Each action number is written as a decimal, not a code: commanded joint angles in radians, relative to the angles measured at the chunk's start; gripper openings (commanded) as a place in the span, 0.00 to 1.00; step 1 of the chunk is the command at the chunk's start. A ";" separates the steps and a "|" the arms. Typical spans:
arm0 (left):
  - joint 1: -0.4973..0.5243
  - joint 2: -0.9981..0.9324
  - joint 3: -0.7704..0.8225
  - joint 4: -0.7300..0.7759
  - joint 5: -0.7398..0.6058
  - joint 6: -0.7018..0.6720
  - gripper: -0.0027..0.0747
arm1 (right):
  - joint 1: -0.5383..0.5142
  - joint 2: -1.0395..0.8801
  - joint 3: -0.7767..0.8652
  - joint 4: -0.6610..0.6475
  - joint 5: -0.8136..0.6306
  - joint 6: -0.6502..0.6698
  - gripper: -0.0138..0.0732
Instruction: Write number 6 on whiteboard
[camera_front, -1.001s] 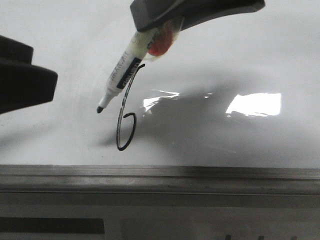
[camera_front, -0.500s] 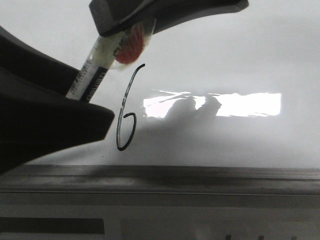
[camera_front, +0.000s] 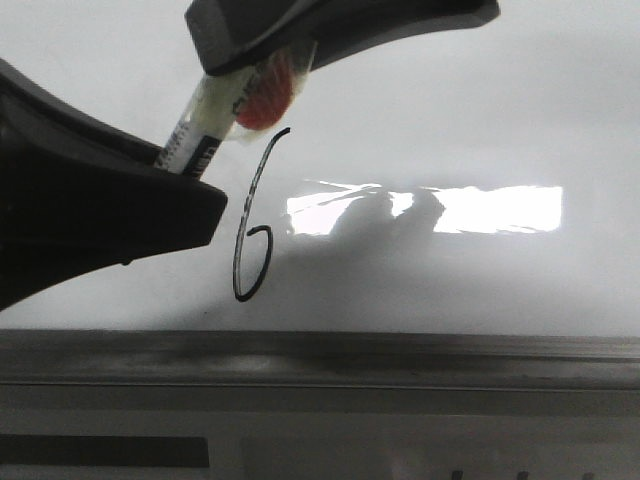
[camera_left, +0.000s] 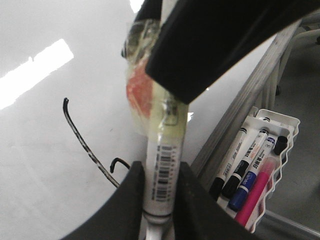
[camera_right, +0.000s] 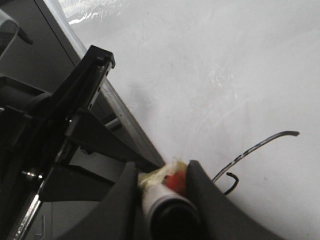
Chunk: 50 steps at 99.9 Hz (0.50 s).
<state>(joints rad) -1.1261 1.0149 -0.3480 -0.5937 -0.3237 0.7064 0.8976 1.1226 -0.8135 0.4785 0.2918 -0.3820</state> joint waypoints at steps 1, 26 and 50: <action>-0.004 -0.007 -0.030 -0.010 -0.065 -0.008 0.01 | -0.002 -0.022 -0.032 0.013 -0.050 -0.011 0.09; -0.004 -0.007 -0.030 -0.010 -0.065 -0.008 0.01 | -0.002 -0.022 -0.032 0.013 -0.052 -0.011 0.25; 0.002 -0.007 -0.038 -0.401 -0.104 -0.008 0.01 | -0.045 -0.022 -0.032 0.013 -0.075 -0.011 0.66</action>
<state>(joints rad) -1.1261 1.0149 -0.3485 -0.7589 -0.3337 0.7080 0.8744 1.1226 -0.8135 0.4814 0.2873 -0.3820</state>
